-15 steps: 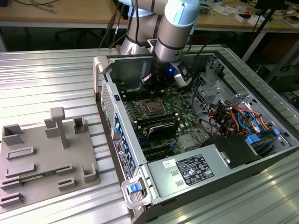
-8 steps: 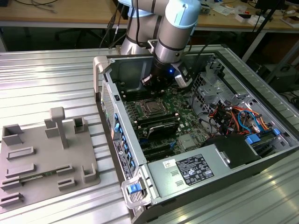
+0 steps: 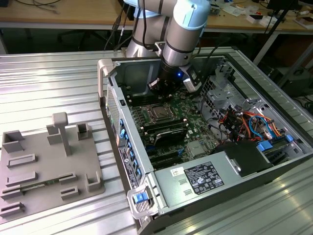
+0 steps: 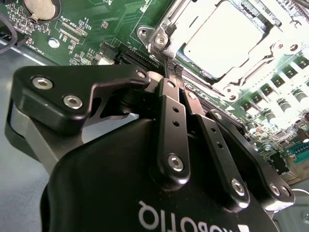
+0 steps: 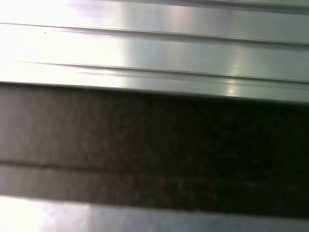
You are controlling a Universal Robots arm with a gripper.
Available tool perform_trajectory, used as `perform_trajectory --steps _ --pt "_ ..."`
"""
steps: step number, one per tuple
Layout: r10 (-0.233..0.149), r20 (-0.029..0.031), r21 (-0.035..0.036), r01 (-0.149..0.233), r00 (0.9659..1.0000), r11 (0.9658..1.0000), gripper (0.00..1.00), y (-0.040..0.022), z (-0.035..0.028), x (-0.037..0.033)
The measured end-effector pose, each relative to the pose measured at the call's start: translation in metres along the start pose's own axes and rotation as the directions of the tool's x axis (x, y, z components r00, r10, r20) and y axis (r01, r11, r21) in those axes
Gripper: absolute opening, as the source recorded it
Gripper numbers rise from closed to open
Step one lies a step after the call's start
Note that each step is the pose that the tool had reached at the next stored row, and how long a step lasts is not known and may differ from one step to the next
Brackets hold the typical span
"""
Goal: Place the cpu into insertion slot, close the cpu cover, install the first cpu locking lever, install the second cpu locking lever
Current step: 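Install the first cpu locking lever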
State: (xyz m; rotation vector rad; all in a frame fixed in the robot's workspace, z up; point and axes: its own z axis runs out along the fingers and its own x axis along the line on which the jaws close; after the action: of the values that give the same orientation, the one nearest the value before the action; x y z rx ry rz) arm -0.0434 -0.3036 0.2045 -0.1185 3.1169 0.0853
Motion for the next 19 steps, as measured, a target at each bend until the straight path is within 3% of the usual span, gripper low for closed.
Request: perform_trajectory --steps 8,19 --pt "0.000 -0.0007 0.0010 0.000 1.0000 1.0000 0.11 -0.0018 -0.0027 0.0002" --pt "0.000 -0.0011 0.0015 0.000 1.0000 1.0000 0.11 -0.0032 0.0015 0.0004"
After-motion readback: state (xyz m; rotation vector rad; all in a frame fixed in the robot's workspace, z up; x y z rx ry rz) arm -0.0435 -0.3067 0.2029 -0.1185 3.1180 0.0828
